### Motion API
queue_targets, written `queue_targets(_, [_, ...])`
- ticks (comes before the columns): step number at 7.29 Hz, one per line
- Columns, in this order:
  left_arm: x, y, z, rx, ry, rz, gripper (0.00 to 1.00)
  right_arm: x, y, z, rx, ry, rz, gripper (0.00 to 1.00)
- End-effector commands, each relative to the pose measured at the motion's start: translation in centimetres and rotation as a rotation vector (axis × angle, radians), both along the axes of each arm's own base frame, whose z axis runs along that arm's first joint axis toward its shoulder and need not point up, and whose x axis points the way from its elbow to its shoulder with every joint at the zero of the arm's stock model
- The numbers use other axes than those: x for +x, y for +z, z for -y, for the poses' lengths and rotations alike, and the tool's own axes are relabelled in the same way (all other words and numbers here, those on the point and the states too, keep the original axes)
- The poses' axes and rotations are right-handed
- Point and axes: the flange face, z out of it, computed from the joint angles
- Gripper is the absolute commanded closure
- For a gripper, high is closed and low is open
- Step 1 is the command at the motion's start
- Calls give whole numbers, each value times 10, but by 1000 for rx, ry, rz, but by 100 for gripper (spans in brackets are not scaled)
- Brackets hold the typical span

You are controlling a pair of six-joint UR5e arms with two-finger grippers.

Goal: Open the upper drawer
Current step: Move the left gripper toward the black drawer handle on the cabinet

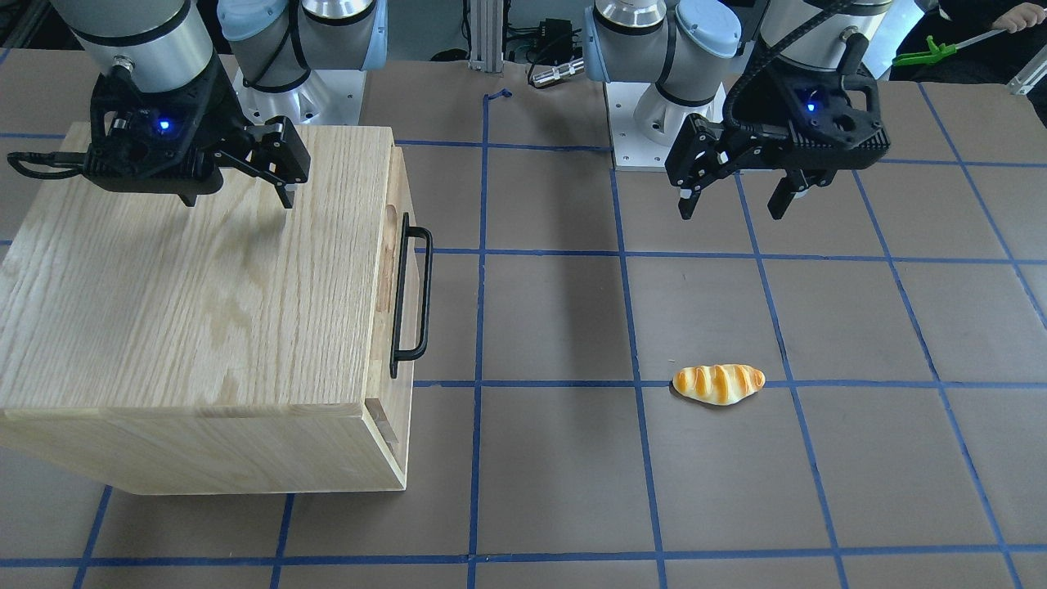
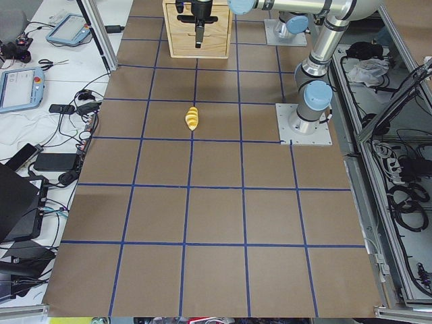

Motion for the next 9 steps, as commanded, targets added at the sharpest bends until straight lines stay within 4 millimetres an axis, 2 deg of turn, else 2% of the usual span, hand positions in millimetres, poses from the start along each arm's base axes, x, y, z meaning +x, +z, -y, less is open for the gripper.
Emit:
queue_targets(1, [0,1,-1,-2,0,1,0,0,-1,0,1,1,0,0])
queue_targets(4, [-1,0,-1,-1,-2,-5,0,0,0,0,0,-1,0,0])
queue_targets(6, [-5,-10,7,27,-9,-13,0,0,-1,0,1,-1,0,0])
queue_targets(9, [-66,-36,16,48,-75,-24,0,0,0,0,0,-1,0,0])
